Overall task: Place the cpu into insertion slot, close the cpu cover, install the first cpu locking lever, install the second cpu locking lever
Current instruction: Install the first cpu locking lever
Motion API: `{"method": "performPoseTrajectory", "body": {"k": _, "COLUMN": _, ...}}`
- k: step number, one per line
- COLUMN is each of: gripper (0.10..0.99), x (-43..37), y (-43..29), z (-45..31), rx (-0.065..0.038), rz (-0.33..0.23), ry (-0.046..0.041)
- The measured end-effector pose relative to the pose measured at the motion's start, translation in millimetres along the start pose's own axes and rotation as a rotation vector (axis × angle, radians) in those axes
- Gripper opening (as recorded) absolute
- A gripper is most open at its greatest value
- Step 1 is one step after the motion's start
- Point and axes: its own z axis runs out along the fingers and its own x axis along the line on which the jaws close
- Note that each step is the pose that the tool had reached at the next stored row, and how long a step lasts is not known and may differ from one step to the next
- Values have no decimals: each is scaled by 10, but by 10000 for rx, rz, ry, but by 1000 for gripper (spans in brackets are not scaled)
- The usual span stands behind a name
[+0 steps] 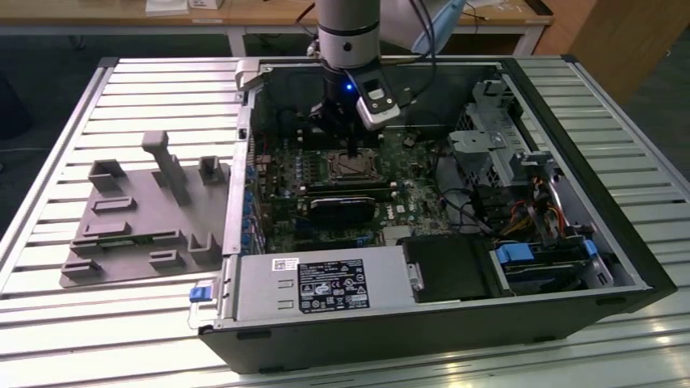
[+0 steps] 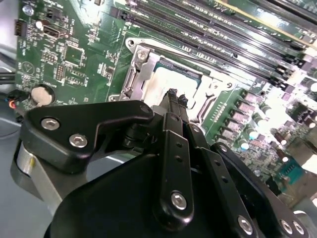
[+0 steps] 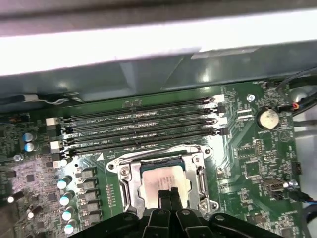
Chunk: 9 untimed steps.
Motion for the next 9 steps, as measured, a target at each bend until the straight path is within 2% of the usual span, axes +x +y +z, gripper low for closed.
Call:
{"method": "performPoseTrajectory", "body": {"k": 6, "gripper": 102, "x": -10, "y": -1, "z": -107, "rx": 0, "rz": -7, "ry": 0}}
{"method": "performPoseTrajectory", "body": {"k": 9, "gripper": 102, "x": -11, "y": 0, "z": -111, "rx": -4, "rz": -7, "ry": -2}}
